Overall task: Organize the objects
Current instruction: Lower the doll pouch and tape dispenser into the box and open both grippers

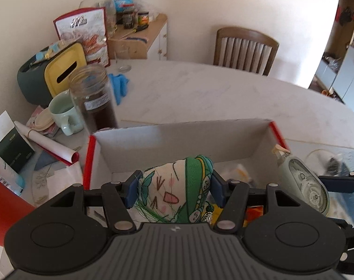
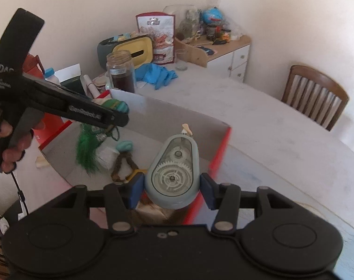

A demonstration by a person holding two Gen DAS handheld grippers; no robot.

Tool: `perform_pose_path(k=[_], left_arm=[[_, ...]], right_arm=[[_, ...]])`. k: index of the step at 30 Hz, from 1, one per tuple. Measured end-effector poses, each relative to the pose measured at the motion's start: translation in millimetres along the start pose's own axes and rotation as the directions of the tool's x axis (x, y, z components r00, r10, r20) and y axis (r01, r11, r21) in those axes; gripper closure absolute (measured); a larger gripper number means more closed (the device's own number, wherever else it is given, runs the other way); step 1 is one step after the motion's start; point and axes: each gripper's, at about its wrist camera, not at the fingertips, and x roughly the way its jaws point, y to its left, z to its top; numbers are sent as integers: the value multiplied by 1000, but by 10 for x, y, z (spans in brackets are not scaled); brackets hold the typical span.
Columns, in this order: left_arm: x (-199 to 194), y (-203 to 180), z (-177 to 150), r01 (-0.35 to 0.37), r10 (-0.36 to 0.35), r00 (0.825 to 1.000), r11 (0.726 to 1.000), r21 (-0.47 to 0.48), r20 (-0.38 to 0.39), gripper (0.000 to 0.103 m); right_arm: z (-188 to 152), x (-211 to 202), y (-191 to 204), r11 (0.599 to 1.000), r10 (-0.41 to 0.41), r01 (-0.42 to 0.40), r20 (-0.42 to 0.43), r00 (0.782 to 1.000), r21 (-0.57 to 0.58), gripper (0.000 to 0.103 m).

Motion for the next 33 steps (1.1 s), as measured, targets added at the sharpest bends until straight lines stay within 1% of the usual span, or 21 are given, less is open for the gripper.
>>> perform_pose_path(k=[6,11,14,18,22,25,27,30,33], left_arm=[[251,113,-4,-31,31,999,999,24,-24,43],[489,184,-34,-57,60,996,997,43,-72,43],[624,238,-57,-60,64,993,997,41,-101,43],[696,223,-57,-81,89,992,993,82,-95,42],[722,174,-50,-72,83,992,991,114,-91,42],[742,80,-73,-74,90,992,982,176,-87,42],[774,48,-74,-63,85,991,978,199,-108,41],[848,28,-63,-39,74,985,977,209,-158,41],[886,38,-55,-27,65,982,977,210,-176,40]], right_arm=[[119,389,119,1000,25,-25,-41,999,5,53],[161,657,218,999,27,-29,-75,997,-28,53],[155,806,260,999,26,-31,-103,994,-40,53],[144,957,305,998,16,-25,-140,990,-64,53],[131,1064,328,997,7,-19,-168,986,-71,53],[116,1074,330,997,4,-16,-170,985,-74,53],[115,1080,329,997,2,-15,-172,985,-72,53],[122,1091,324,998,-1,-11,-176,984,-64,53],[126,1073,325,998,-3,-9,-176,984,-67,52]])
